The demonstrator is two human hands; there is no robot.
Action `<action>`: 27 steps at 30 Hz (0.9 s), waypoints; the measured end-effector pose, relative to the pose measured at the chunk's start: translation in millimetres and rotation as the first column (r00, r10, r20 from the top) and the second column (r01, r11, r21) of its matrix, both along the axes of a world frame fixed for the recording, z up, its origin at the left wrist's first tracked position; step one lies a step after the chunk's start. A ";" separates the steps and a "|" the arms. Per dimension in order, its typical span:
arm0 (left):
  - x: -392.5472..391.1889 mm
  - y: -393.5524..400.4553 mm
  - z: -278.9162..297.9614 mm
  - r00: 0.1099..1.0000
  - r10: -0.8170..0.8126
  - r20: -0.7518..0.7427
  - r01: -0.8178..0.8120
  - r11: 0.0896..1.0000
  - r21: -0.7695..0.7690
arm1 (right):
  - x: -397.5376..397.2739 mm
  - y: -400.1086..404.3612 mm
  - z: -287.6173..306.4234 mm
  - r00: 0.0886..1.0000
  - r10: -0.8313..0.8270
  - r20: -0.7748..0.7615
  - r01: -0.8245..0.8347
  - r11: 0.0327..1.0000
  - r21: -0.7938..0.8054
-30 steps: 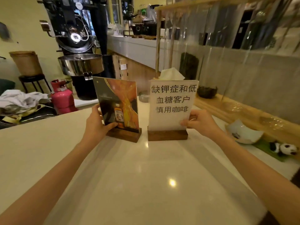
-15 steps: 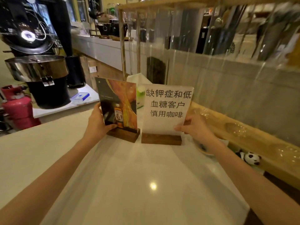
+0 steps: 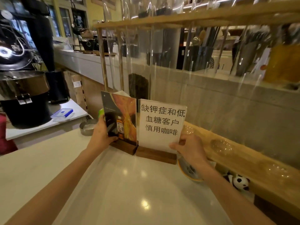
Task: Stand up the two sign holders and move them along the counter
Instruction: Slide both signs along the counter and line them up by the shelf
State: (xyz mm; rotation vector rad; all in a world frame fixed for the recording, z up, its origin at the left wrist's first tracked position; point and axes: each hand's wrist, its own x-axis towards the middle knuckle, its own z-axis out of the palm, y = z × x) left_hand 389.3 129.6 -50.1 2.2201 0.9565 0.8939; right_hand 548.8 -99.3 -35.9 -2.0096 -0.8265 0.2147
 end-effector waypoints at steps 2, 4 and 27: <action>8.9 3.3 -0.3 0.999 -0.039 -0.002 0.039 0.999 0.011 | 1.2 -0.2 -2.1 1.000 -0.021 0.007 0.021 1.000 0.012; 17.8 5.8 0.9 0.996 -0.082 0.025 0.083 0.996 -0.029 | 3.1 -0.4 -3.9 0.999 -0.039 0.010 0.039 0.999 0.030; 75.0 18.4 -6.2 0.995 -0.065 -0.069 0.071 0.994 0.085 | 15.9 2.0 -8.0 0.995 -0.099 0.008 0.099 0.995 -0.008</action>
